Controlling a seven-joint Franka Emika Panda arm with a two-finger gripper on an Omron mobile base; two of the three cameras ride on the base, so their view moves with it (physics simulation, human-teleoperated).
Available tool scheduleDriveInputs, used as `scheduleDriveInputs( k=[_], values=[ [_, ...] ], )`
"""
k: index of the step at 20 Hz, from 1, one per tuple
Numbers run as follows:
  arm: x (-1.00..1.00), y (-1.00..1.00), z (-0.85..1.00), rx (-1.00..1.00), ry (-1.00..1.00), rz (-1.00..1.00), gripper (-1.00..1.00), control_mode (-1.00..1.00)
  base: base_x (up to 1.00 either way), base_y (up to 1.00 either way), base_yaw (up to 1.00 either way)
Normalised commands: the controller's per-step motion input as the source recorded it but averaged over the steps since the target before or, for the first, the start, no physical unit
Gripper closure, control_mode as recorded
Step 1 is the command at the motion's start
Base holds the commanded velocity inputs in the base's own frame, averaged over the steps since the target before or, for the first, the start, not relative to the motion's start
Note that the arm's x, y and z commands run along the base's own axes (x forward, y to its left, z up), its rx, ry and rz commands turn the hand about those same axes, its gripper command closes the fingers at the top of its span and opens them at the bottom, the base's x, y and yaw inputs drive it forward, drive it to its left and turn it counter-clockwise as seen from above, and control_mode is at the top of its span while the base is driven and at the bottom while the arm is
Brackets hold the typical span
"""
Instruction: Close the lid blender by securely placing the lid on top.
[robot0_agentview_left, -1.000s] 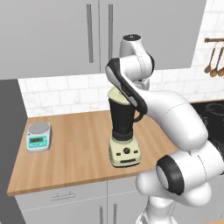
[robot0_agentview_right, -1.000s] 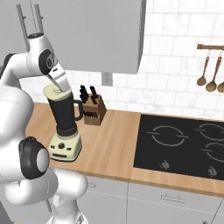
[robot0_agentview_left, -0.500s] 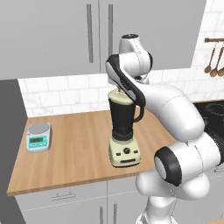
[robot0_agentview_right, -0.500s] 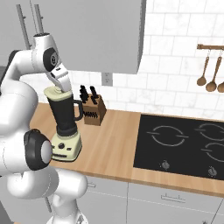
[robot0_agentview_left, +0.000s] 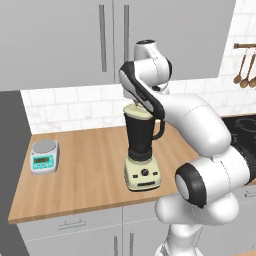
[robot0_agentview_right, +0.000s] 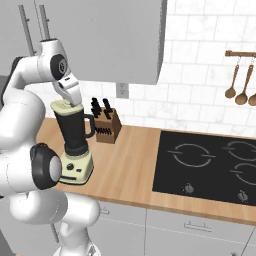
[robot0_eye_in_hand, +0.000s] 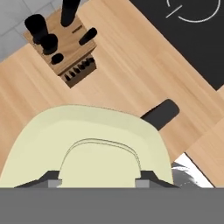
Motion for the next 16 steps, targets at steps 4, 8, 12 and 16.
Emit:
scheduleDriveInputs(
  k=[4,8,12,16],
  values=[
    [-0.19,0.01,-0.32,-0.12,0.0,0.0,1.0,-1.0,0.0,0.0,0.0],
    [-0.2,0.11,-0.39,-0.07,0.0,0.0,1.0,-1.0,0.0,0.0,0.0],
    [-0.09,0.16,-0.25,0.0,0.0,0.0,1.0,-1.0,0.0,0.0,0.0],
    [-0.23,0.14,-0.33,0.0,0.0,0.0,1.0,-1.0,0.0,0.0,0.0]
  ],
)
